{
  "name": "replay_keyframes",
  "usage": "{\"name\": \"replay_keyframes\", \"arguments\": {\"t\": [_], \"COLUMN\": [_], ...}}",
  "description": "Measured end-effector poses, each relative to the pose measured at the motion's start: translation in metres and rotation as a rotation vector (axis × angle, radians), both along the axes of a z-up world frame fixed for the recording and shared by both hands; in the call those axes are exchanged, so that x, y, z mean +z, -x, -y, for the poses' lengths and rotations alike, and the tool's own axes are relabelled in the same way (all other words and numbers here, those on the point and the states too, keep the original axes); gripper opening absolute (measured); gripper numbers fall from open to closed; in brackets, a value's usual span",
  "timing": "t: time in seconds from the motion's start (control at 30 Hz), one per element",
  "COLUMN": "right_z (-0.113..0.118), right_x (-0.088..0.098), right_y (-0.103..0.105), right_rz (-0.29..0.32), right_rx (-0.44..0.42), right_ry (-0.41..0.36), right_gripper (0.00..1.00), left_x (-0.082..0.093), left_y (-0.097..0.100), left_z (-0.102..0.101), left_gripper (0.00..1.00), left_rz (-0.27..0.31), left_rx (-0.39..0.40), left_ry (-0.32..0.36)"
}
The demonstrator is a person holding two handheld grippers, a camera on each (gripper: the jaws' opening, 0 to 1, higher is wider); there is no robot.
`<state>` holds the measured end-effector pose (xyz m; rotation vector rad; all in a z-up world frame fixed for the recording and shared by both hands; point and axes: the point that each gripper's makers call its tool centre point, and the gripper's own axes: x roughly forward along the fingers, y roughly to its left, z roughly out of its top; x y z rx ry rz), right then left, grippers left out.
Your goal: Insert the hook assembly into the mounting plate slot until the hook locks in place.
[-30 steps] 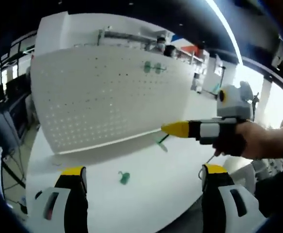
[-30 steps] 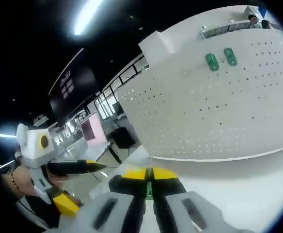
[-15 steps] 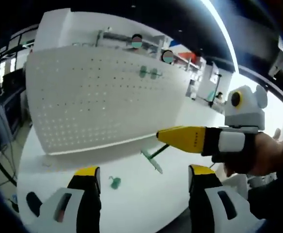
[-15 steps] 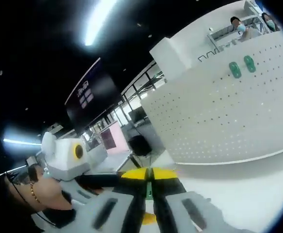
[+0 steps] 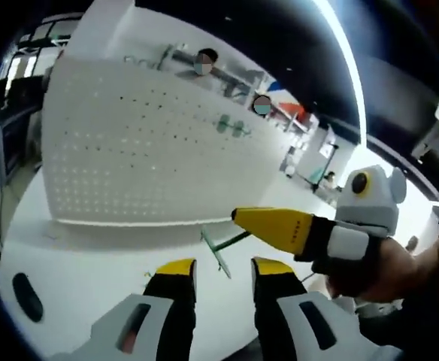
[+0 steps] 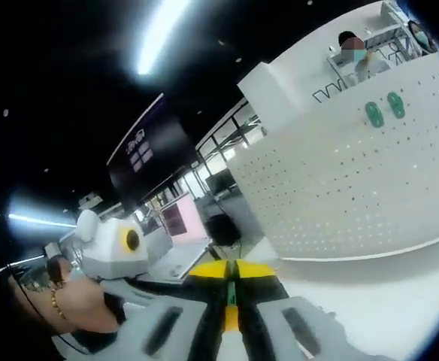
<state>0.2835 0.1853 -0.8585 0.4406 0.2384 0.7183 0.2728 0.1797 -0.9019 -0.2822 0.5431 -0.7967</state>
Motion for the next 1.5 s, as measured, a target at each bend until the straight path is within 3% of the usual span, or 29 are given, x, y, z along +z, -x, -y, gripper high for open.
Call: {"name": "replay_keyframes", "arguments": {"t": [0.27,0.77,0.9,1.07,1.23,1.5], "right_z": [-0.002,-0.007,-0.007,-0.007,-0.005,0.020], "right_x": [0.006,0.010,0.006,0.000,0.000,0.019], "right_y": [0.001,0.007,0.009,0.010,0.009,0.008], "right_rz": [0.022,0.081,0.080,0.058,0.032,0.013], "right_rx": [0.007,0.037,0.044,0.050,0.054,0.016], "right_ry": [0.008,0.074,0.093,0.077,0.064,-0.013], "right_gripper": [0.00,0.00,0.00,0.01,0.03,0.09], "left_x": [0.004,0.005,0.003,0.002,0.002,0.006], "left_y": [0.000,0.000,-0.005,-0.006,-0.006,-0.011], "left_z": [-0.003,-0.005,-0.011,-0.013,-0.012,-0.019], "left_gripper": [0.07,0.04,0.02,0.01,0.01,0.01], "left_rz": [-0.003,-0.039,0.033,-0.002,0.001,0.036], "left_rx": [0.009,0.023,0.034,0.042,0.049,0.068], "left_ry": [0.028,0.092,-0.005,0.011,0.007,-0.037]}}
